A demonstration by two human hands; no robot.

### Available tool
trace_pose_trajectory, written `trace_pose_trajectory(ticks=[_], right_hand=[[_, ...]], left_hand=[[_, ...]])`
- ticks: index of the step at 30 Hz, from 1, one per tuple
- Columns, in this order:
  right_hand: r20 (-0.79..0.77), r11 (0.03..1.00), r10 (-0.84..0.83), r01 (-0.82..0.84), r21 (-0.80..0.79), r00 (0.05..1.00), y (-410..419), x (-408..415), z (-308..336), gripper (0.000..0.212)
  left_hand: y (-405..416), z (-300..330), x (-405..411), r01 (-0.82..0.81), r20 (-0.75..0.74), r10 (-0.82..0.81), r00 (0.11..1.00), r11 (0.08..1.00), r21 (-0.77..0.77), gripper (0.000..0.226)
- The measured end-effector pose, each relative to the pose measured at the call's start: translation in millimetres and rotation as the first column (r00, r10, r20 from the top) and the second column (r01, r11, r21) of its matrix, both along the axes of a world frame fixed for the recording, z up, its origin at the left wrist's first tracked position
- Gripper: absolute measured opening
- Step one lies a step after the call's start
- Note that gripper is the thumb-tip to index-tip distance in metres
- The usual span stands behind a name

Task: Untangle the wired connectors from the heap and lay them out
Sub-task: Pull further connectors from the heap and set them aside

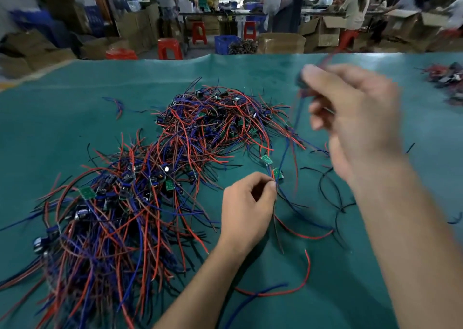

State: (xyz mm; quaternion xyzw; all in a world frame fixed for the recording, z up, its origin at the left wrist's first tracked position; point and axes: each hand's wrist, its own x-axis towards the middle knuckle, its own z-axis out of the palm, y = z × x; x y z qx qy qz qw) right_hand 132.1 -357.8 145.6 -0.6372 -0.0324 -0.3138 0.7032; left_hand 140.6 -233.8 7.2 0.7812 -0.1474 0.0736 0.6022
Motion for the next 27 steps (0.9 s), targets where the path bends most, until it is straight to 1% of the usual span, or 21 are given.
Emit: trace_pose_trajectory(ticks=[2, 4, 5, 6, 7, 8, 9, 10, 11, 13, 15, 16, 18, 20, 21, 22, 23, 24, 25, 26, 27], right_hand=[[-0.068, 0.98, 0.145, -0.153, -0.129, 0.987, 33, 11, 18, 0.016], [-0.169, 0.927, 0.263, -0.297, -0.228, 0.95, 69, 26, 29, 0.019], [-0.226, 0.887, 0.284, -0.345, -0.308, 0.932, 85, 34, 32, 0.027], [-0.287, 0.818, 0.271, -0.377, -0.434, 0.919, 97, 41, 32, 0.037], [-0.341, 0.713, 0.227, -0.394, -0.58, 0.912, 105, 48, 29, 0.044], [-0.369, 0.593, 0.149, -0.382, -0.709, 0.917, 108, 55, 22, 0.05], [-0.362, 0.488, 0.04, -0.334, -0.806, 0.931, 103, 61, 13, 0.051], [-0.342, 0.422, -0.078, -0.28, -0.862, 0.936, 93, 66, 4, 0.048], [-0.329, 0.389, -0.193, -0.236, -0.891, 0.925, 78, 69, -7, 0.041], [-0.342, 0.347, -0.389, -0.208, -0.915, 0.855, 44, 65, -33, 0.028], [-0.407, 0.384, -0.48, -0.231, -0.894, 0.777, 13, 52, -62, 0.028], [-0.429, 0.411, -0.49, -0.233, -0.881, 0.759, 2, 44, -75, 0.03], [-0.445, 0.471, -0.472, -0.209, -0.857, 0.762, -12, 34, -97, 0.032], [-0.451, 0.575, -0.437, -0.144, -0.805, 0.778, -23, 31, -109, 0.028], [-0.476, 0.661, -0.405, -0.109, -0.742, 0.781, -28, 31, -111, 0.024], [-0.518, 0.768, -0.347, -0.081, -0.635, 0.782, -32, 30, -111, 0.019], [-0.559, 0.87, -0.258, -0.061, -0.489, 0.788, -35, 29, -110, 0.014], [-0.587, 0.945, -0.156, -0.053, -0.323, 0.795, -40, 27, -107, 0.011], [-0.595, 0.988, -0.044, -0.055, -0.147, 0.802, -43, 25, -104, 0.01], [-0.579, 0.998, 0.063, -0.06, 0.024, 0.813, -45, 24, -99, 0.011], [-0.546, 0.982, 0.159, -0.072, 0.177, 0.822, -46, 22, -94, 0.01]], left_hand=[[1, 1, -1, -0.017, 0.027, 0.017, 0.999, 1.0, -0.003, 0.017], [1, 3, -1, -0.036, 0.022, 0.036, 0.999, 0.999, -0.009, 0.014], [1, 4, 0, -0.042, 0.017, 0.042, 0.999, 0.999, -0.011, 0.015], [2, 3, 0, -0.045, 0.019, 0.045, 0.999, 0.999, -0.014, 0.017], [2, 3, 0, -0.054, 0.018, 0.054, 0.998, 0.998, -0.015, 0.02], [2, 3, 1, -0.071, 0.006, 0.071, 0.997, 0.997, -0.016, 0.022], [3, 3, 1, -0.09, -0.009, 0.09, 0.996, 0.996, -0.015, 0.021], [3, 2, 1, -0.11, -0.02, 0.109, 0.994, 0.994, -0.019, 0.017], [4, 3, 1, -0.133, -0.029, 0.132, 0.991, 0.991, -0.028, 0.012], [3, 4, 1, -0.184, -0.055, 0.182, 0.982, 0.982, -0.047, 0.008], [3, 5, 2, -0.215, -0.083, 0.21, 0.974, 0.975, -0.049, 0.013], [3, 5, 2, -0.221, -0.09, 0.216, 0.972, 0.974, -0.047, 0.014], [2, 5, 2, -0.221, -0.101, 0.215, 0.971, 0.974, -0.047, 0.015], [2, 4, 2, -0.217, -0.104, 0.212, 0.972, 0.975, -0.047, 0.015], [2, 4, 2, -0.215, -0.102, 0.21, 0.972, 0.976, -0.043, 0.014], [2, 4, 2, -0.209, -0.104, 0.203, 0.974, 0.977, -0.043, 0.012], [2, 3, 2, -0.198, -0.11, 0.191, 0.975, 0.979, -0.051, 0.009], [2, 3, 2, -0.184, -0.112, 0.176, 0.978, 0.98, -0.072, 0.006], [2, 3, 2, -0.174, -0.108, 0.163, 0.981, 0.98, -0.098, 0.007], [2, 3, 1, -0.166, -0.103, 0.154, 0.983, 0.979, -0.119, 0.011], [2, 3, 1, -0.156, -0.104, 0.143, 0.984, 0.979, -0.129, 0.015]])
